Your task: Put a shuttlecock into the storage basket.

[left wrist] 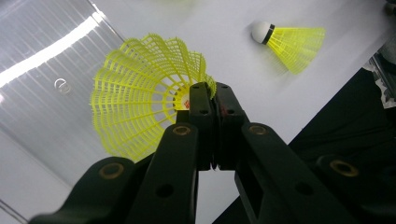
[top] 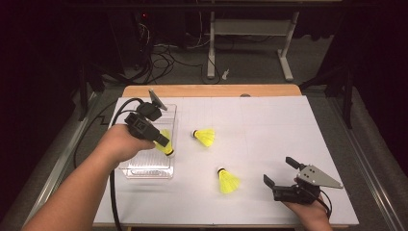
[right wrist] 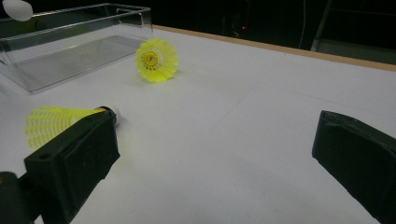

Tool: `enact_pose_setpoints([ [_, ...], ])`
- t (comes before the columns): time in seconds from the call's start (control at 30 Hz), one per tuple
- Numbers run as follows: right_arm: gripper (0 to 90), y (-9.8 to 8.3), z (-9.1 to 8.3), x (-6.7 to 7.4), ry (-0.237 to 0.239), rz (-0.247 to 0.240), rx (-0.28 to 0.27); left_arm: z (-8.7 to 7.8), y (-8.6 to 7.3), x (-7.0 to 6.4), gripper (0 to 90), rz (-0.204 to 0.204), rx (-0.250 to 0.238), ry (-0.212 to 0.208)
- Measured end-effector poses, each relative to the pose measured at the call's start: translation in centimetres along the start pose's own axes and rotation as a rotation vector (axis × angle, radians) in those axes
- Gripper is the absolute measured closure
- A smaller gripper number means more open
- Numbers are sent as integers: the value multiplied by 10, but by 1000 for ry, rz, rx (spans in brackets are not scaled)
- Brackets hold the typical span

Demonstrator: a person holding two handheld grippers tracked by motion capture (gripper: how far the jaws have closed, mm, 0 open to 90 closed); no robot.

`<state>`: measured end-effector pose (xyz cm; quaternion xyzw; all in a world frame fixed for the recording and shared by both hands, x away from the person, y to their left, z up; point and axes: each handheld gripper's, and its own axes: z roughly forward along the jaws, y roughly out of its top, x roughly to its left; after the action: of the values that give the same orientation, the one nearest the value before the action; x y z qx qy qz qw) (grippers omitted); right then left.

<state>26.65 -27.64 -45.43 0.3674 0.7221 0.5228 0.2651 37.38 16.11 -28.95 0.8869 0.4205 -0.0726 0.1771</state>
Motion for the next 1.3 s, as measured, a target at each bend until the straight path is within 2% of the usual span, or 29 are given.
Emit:
enact_pose_setpoints([
  [0.57,11,0,0,0,0,1,0,-8,-16,21,884,-54,7,37],
  [0.9,11,0,0,0,1,-2,1,0,-31,40,883,-101,20,46],
  [1.1,11,0,0,0,0,-4,1,1,-33,43,881,-108,17,43],
  [1.3,11,0,0,1,1,-3,2,0,-28,42,881,-108,28,47],
])
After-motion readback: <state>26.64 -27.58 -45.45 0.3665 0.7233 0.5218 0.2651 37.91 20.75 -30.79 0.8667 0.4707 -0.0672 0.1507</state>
